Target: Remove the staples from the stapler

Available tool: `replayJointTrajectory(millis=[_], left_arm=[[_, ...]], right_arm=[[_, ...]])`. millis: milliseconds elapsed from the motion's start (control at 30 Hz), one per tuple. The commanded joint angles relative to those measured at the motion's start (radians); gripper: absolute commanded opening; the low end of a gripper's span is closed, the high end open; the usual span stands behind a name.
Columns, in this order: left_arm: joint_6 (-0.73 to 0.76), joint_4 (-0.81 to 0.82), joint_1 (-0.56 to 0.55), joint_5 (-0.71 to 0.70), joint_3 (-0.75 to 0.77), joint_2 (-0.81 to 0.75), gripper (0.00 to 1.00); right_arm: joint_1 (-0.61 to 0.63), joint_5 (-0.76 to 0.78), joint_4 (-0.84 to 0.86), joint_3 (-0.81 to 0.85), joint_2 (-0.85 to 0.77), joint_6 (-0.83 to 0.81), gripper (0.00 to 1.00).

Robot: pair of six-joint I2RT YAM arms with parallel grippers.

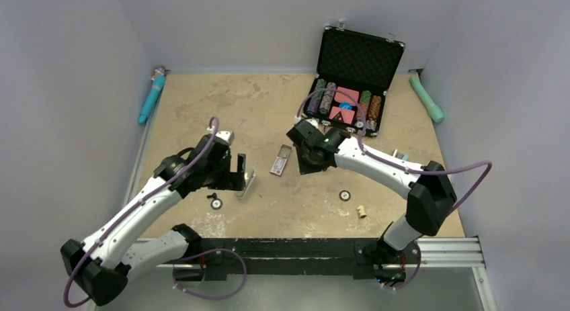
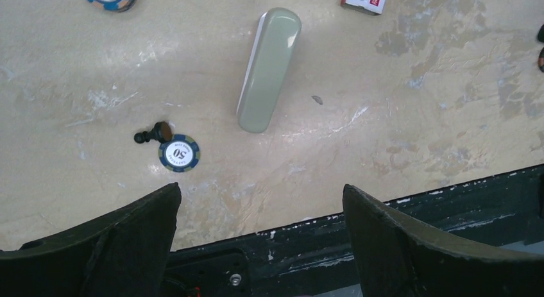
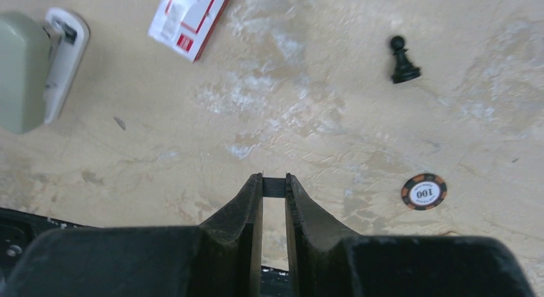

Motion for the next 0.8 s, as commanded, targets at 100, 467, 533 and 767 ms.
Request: replayJointTrajectory(millis=[100, 467, 533, 767], left_arm=[[0.107, 0.177, -0.053, 0.024, 0.178, 0.29, 0.96], [0.209, 0.3, -0.097, 0.102, 0.368, 0.696, 0.92], [0.225, 0.312, -0.102, 0.102, 0.398, 0.76, 0.91], [0.268, 0.312, -0.103, 0.102, 0.547, 0.981, 0.88]], right_arm=[[-0.179, -0.059, 0.02, 0.064, -0.088, -0.079, 0.0], [-0.245, -0.094, -0.028, 0.066, -0.167, -0.066, 0.0], [-0.258, -0.1, -0.033, 0.064, -0.183, -0.062, 0.0], [-0.294, -0.099, -0.062, 0.066, -0.223, -0.068, 0.0]])
